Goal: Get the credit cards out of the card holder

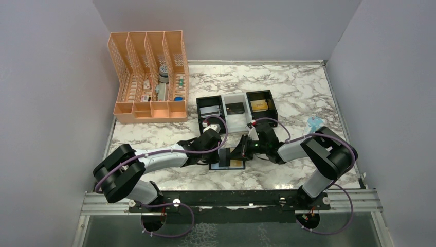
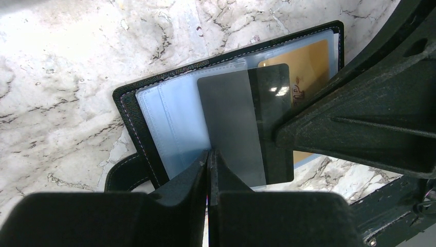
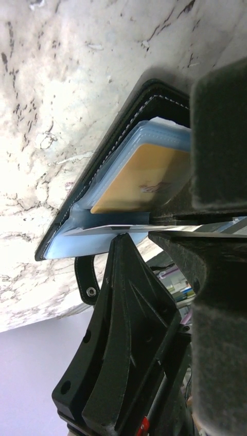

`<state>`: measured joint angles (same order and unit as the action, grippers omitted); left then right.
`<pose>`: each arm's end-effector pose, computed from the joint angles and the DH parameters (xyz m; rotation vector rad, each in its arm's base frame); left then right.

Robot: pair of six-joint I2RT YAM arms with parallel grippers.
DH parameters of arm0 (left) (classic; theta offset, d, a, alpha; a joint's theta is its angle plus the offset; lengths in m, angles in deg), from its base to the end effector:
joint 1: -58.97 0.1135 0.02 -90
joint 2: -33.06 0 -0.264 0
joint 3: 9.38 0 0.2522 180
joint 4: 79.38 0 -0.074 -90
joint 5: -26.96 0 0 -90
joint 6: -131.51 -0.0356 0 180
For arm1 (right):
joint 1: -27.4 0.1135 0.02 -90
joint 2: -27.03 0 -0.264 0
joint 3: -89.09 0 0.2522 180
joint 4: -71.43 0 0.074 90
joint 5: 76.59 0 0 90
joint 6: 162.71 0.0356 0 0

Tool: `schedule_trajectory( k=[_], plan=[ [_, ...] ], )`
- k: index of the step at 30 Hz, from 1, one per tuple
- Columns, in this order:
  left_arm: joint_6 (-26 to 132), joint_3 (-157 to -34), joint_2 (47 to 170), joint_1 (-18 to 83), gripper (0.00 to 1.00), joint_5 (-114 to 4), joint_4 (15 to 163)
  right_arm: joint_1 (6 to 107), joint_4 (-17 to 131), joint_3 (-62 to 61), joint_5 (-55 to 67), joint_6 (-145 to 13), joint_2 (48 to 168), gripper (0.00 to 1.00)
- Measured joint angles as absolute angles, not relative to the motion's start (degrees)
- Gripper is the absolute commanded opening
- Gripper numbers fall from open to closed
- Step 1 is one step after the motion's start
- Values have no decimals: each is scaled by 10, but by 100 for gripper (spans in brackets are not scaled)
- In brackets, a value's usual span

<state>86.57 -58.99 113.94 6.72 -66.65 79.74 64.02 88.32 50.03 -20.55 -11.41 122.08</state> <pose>0.1615 -0.2049 0.1568 0.1346 2.5890 -0.6133 0.2005 0.1738 0.1021 0.1863 2.6176 1.4528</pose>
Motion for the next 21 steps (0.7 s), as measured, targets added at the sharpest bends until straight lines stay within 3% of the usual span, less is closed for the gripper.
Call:
schedule_trajectory(
  k=[4, 8, 11, 16, 21],
  plan=[
    [865, -590, 1139, 67, 6, -667, 797, 640, 890, 507, -201, -114, 1219, 5],
    [863, -590, 1139, 67, 4, -667, 797, 640, 885, 512, -192, -115, 1204, 17],
    [860, -590, 1140, 67, 4, -667, 797, 640, 879, 510, -190, -120, 1198, 20],
    [857, -590, 1140, 67, 4, -667, 797, 640, 891, 510, -191, -118, 1207, 20],
    [858, -590, 1140, 67, 2, -667, 797, 640, 902, 504, -193, -115, 1228, 10]
  ],
)
